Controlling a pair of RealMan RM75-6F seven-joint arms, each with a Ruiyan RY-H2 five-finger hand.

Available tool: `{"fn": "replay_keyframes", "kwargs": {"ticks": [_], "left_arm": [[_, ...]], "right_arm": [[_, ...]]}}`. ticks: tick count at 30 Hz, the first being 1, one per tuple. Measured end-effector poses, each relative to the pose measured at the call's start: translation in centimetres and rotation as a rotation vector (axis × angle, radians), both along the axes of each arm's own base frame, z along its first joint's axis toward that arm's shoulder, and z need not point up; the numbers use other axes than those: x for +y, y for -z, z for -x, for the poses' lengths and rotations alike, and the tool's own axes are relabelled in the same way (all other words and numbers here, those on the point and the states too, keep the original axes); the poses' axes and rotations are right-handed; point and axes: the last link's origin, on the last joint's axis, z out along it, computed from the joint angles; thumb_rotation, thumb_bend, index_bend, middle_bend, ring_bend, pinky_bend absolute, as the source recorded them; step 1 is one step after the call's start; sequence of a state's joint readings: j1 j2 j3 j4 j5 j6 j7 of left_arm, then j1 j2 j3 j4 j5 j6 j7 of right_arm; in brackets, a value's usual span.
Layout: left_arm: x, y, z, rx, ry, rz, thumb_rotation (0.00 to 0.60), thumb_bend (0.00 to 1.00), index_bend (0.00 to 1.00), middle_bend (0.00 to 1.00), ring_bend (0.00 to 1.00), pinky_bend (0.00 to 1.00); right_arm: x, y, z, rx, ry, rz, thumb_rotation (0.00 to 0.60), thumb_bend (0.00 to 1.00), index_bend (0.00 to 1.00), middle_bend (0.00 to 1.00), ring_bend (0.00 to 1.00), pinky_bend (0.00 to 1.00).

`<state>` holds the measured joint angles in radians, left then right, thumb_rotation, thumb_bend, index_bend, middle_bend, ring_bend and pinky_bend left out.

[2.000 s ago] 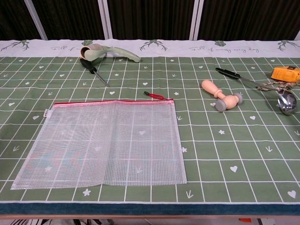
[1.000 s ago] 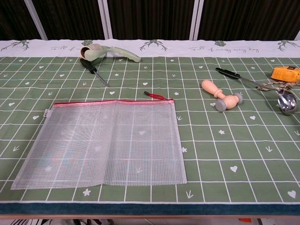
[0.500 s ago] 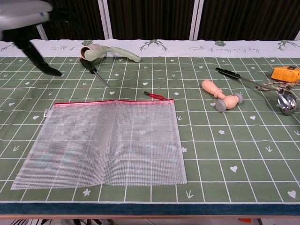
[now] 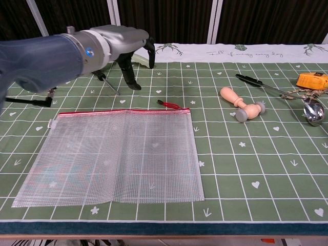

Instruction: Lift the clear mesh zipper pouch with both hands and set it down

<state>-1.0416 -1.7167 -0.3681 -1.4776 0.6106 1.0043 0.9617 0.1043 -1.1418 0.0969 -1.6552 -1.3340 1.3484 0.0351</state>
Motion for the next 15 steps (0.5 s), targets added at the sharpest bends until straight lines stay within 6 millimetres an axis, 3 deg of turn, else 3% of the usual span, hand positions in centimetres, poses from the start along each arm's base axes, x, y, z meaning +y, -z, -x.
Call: {"fn": "replay_keyframes", "kwargs": {"ticks": [7, 15], "left_arm": [[1.4, 3.5, -1.7, 0.06, -0.022, 0.011, 0.6, 0.23, 0.4, 0.05, 0.0, 0.0], [2.7, 6.2, -2.5, 0.118, -0.049, 0.002, 0.6, 0.25, 0.42, 0.06, 0.0, 0.0]], "right_arm": [[-0.1, -0.1, 0.2, -0.012, 0.016, -0.002, 0.6, 0.15, 0.0, 0.0, 0.0, 0.18], [-0.1, 0.0, 0.2, -0.025, 0.025, -0.008, 0.6, 0.16, 0.0, 0.0, 0.0, 0.18]]}}
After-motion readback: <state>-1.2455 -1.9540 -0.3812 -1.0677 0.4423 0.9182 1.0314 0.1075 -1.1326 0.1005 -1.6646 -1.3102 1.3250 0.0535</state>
